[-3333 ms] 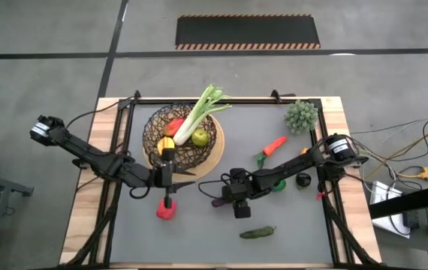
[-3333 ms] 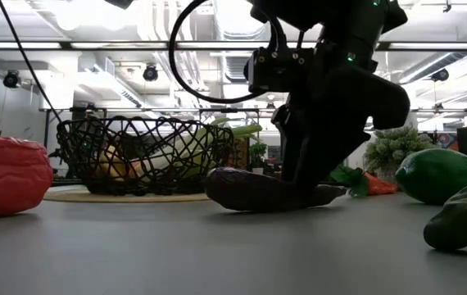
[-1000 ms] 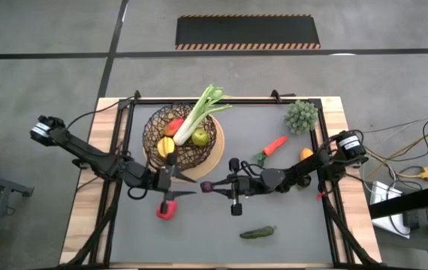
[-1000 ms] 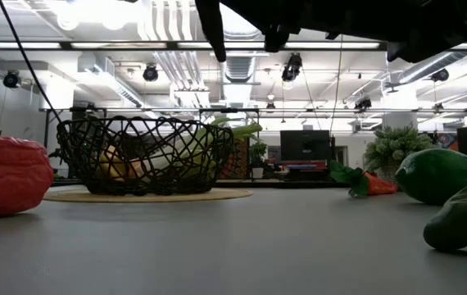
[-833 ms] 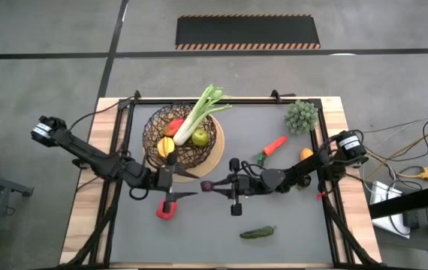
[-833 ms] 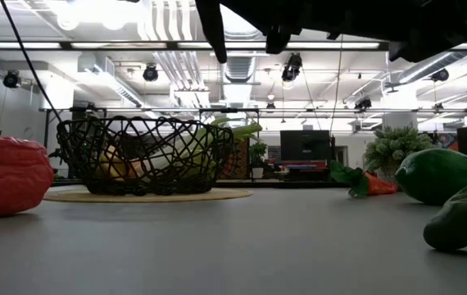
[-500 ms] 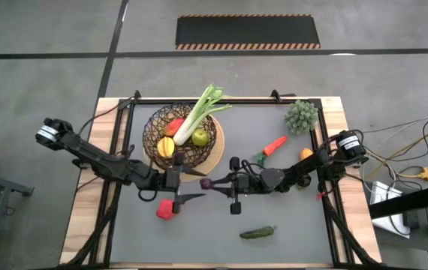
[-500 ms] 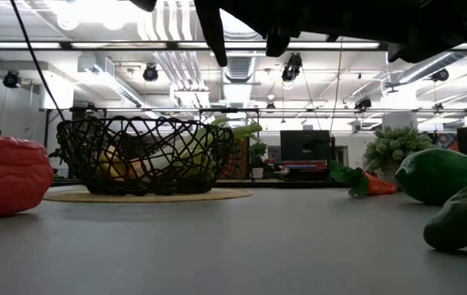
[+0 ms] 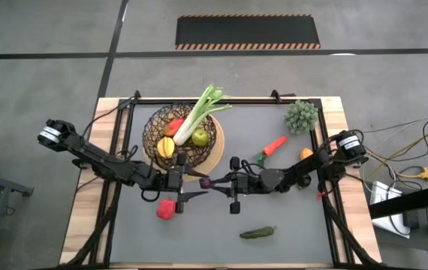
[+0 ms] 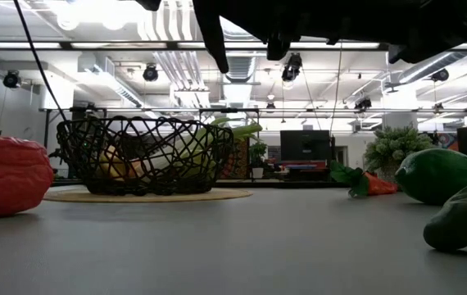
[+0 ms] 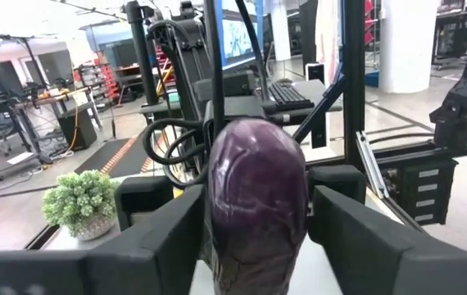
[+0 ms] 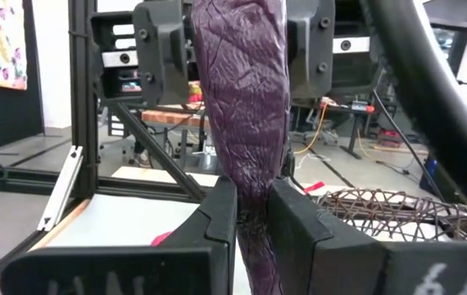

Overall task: Build produce basket
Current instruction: Put the violet eggplant into the black wire basket

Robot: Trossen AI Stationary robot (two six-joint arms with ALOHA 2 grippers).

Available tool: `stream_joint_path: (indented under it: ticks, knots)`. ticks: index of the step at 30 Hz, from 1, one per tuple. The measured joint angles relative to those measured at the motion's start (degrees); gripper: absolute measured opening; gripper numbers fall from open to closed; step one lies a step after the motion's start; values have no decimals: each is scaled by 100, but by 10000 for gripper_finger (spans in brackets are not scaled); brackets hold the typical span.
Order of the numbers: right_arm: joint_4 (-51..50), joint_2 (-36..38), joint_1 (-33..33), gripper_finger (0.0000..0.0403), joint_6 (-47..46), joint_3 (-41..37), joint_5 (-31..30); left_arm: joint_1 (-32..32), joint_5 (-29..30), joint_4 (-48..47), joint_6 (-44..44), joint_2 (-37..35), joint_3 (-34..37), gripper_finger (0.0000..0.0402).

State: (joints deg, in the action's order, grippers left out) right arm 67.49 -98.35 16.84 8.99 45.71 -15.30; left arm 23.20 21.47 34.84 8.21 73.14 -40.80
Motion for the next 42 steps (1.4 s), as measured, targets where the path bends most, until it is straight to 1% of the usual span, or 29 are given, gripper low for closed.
stream_joint_path:
  ticks: [6, 9, 13, 23, 26, 29, 31, 34, 37, 42]
  knots:
    - [-160, 0, 7, 44, 7, 0, -223, -2, 22, -38, -4, 0, -2, 131]
    - [-201, 0, 4, 52, -33, 0, -233, -2, 21, -45, -20, 0, -2, 108]
    - [-231, 0, 4, 85, -97, 4, -269, -2, 32, -45, -22, 2, -2, 105]
    - [-282, 20, -20, 216, -425, 2, -320, 0, 155, -10, -31, 2, -4, 107]
    - [-263, 42, -17, 246, -454, 2, -314, 2, 350, -44, -33, 0, -4, 107]
    - [-319, 66, -20, 266, -456, 2, -312, 2, 609, -116, -36, -2, -6, 107]
    - [-468, 155, -26, 273, -463, 2, -322, 0, 664, -137, -36, -4, -6, 107]
    - [-910, 412, -26, 275, -579, 2, -552, 0, 853, -179, -32, -39, -6, 107]
    - [-1586, 762, -26, 270, -798, 2, -748, -27, 1283, -437, -31, -153, -21, 107]
    - [-2948, 1465, -26, 254, -1267, 2, -1055, -103, 2181, -966, -36, -494, -15, 107]
